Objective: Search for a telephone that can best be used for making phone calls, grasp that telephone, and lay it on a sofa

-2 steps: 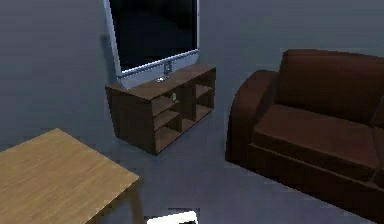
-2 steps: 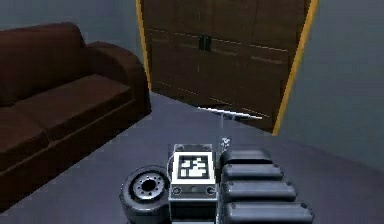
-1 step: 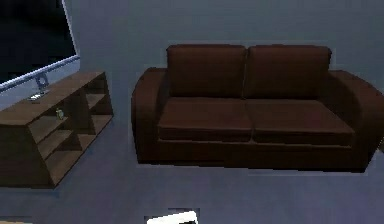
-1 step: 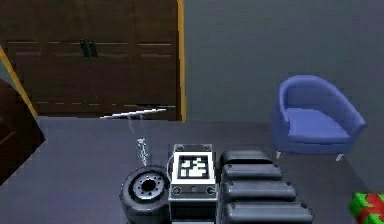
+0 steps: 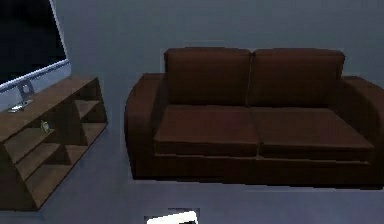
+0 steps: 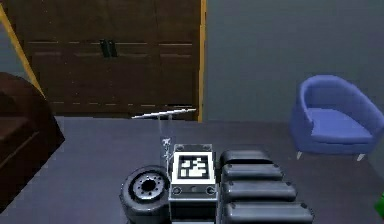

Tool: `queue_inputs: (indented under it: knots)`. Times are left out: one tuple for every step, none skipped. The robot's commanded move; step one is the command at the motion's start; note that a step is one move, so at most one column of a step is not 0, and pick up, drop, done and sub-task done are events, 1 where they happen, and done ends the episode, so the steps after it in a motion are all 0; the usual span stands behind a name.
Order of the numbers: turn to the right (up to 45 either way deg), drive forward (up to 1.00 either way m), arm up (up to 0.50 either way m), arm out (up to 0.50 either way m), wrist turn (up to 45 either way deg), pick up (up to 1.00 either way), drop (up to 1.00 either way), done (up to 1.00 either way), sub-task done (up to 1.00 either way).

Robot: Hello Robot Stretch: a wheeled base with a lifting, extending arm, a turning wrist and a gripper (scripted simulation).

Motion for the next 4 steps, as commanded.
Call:
queue_inputs:
  knots:
    - [6.0,0.0,0.0,0.0,0.0,0.0,0.0,0.0,0.0]
    - [0.0,0.9,0.0,0.0,0.0,0.0,0.0,0.0,0.0]
    - [-45.0,0.0,0.0,0.0,0.0,0.0,0.0,0.0,0.0]
    - [-15.0,0.0,0.0,0.0,0.0,0.0,0.0,0.0,0.0]
